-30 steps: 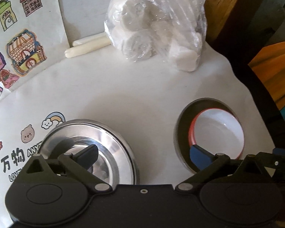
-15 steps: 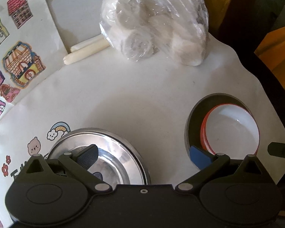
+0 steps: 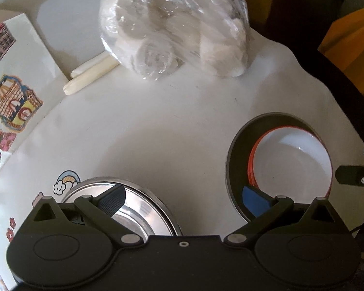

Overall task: Organize plates and bowls
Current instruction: 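Move both grippers to opposite sides of the steel bowl's rim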

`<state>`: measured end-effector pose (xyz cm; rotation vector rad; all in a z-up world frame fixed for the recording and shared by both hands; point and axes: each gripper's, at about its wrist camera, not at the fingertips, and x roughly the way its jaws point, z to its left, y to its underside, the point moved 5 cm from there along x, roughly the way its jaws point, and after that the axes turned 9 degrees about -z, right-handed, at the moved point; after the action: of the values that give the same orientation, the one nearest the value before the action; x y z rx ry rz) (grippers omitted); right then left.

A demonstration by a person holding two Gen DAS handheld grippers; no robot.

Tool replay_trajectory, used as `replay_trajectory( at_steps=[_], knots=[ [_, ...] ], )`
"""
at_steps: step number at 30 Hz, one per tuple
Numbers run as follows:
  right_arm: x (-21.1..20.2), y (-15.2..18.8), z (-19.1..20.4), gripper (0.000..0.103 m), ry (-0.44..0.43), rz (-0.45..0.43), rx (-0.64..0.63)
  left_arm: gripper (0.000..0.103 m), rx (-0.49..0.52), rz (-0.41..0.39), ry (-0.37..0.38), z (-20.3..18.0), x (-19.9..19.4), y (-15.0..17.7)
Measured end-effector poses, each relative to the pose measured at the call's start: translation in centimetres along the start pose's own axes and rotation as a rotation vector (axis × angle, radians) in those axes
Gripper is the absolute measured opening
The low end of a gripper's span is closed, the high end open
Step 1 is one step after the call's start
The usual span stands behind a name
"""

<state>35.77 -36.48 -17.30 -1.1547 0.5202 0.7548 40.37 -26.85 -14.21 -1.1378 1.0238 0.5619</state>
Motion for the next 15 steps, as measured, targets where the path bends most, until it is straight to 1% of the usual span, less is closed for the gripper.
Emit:
replay_trajectory(
  at_steps=[8, 10, 15],
  knots=[
    [0.6, -0.2, 0.1, 0.103, 0.034, 0.016, -0.043, 0.102, 0.084, 0.018, -0.025, -1.0, 0.7, -0.2],
    [0.7, -0.2, 0.1, 0.103, 0.046, 0.019, -0.059, 0.1, 0.092, 0.02, -0.028, -1.2, 0.7, -0.2],
    [0.4, -0.6, 0.2, 0.103, 0.029, -0.006, -0.051, 0.098, 0.102, 0.027, -0.026, -1.2, 0.9, -0.2]
  ],
)
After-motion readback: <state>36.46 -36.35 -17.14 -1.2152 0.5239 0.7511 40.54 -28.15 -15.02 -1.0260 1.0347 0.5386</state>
